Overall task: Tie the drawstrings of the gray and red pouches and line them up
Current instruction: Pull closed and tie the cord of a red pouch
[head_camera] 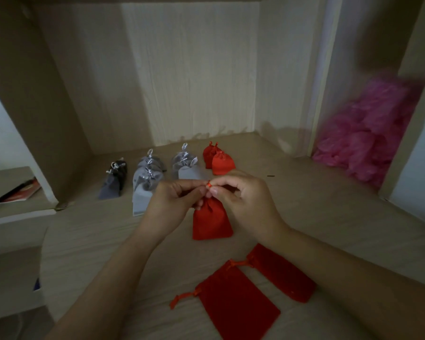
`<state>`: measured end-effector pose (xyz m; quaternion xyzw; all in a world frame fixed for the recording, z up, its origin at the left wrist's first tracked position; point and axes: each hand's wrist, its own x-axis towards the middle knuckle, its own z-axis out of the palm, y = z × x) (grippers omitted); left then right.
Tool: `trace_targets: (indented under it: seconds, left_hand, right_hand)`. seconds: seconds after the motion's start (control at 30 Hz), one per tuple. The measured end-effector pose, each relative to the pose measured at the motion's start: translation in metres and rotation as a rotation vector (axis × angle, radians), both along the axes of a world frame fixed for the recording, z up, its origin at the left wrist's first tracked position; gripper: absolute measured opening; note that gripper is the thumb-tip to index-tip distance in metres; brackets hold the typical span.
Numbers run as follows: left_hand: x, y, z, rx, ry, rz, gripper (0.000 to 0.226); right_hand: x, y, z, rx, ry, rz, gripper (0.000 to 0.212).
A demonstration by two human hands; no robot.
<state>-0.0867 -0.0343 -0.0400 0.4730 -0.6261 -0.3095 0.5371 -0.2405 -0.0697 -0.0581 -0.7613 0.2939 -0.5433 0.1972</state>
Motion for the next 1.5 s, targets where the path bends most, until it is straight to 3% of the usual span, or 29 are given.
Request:
trace_targets:
  seconds: [0.1, 0.23, 0.43, 0.63, 0.97, 1.13, 1.27, 1.5]
  left_hand:
    - [-0.001, 0.002, 0.0, 0.039, 0.016, -0.1, 0.025]
    - [-0.003, 0.005, 0.0, 0.056, -0.003, -0.157, 0.018]
    - [0.003, 0.005, 0.003, 0.045, 0.195, -0.167, 0.018]
    - [-0.002, 0.005, 0.002, -0.02, 0.298, -0.12, 0.012]
    - [-0.005, 0.007, 0.001, -0.135, 0.201, -0.017, 0.012]
    - [-0.01, 0.008, 0.002, -0.19, 0.213, 0.037, 0.011]
    - [-0.015, 0.009, 0.001, -0.226, 0.228, 0.056, 0.013]
    - [-0.01, 0.004, -0.001, -0.12, 0.311, -0.001, 0.018]
  right_hand:
    - [0.001, 0.003, -0.002, -0.213, 0.062, -0.111, 0.008]
    - [-0.002, 0.004, 0.004, -0.153, -0.019, -0.061, 0.007]
    - [0.0, 0.009, 0.015, -0.278, 0.125, -0.005, 0.019]
    - [-0.001, 0.012, 0.023, -0.339, 0.131, -0.026, 0.018]
    - [-0.004, 0.01, 0.032, -0.253, 0.125, -0.027, 0.01]
    - [-0.008, 0.012, 0.043, -0.086, 0.134, 0.11, 0.017]
    - [-0.008, 0.01, 0.043, 0.139, 0.028, 0.144, 0.02]
    - [-0.006, 0.012, 0.037, -0.1, 0.043, 0.112, 0.024]
